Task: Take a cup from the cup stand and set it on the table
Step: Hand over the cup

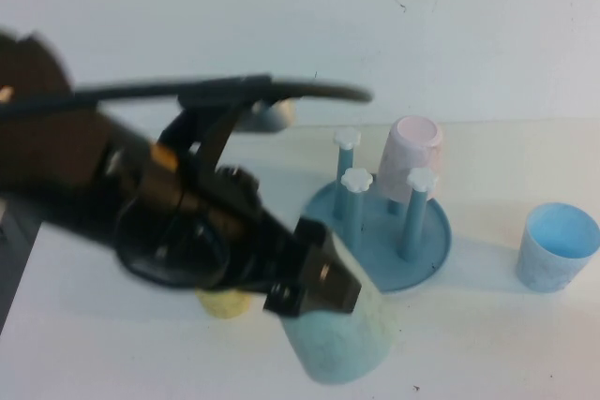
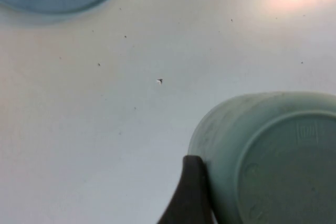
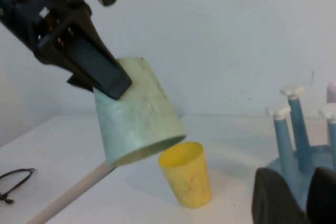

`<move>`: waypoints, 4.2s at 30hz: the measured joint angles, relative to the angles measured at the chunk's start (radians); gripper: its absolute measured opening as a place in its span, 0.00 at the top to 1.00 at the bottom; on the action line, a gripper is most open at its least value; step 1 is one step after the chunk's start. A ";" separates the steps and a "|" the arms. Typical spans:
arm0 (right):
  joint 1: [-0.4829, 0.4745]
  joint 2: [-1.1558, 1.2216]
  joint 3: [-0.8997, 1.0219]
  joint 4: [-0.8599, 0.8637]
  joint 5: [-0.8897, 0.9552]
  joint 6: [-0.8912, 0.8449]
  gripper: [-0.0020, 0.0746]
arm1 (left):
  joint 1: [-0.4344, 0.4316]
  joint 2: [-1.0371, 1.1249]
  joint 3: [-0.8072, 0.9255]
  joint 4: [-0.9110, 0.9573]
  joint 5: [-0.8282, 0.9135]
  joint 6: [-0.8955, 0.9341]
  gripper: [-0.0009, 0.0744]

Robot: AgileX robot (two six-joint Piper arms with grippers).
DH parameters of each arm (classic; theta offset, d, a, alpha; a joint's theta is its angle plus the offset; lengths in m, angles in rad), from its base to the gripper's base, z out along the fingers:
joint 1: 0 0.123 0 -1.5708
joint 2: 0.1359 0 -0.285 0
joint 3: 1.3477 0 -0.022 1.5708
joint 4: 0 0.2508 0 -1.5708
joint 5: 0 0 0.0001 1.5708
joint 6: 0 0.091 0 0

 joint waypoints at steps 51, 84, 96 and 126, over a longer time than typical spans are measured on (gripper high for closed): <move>0.000 1.309 -0.574 0.247 0.599 -0.992 0.69 | 0.327 0.189 0.221 -1.093 -0.051 0.403 0.24; 0.264 1.721 -1.034 0.260 0.545 -0.881 0.85 | 0.333 0.190 0.221 -1.092 -0.049 0.388 0.24; 0.264 1.721 -1.035 0.263 0.541 -0.863 0.85 | 0.333 0.190 0.221 -1.102 -0.058 0.429 0.24; 0.264 1.723 -1.035 0.270 0.568 -0.832 0.88 | 0.374 0.191 0.222 -1.079 0.026 0.559 0.08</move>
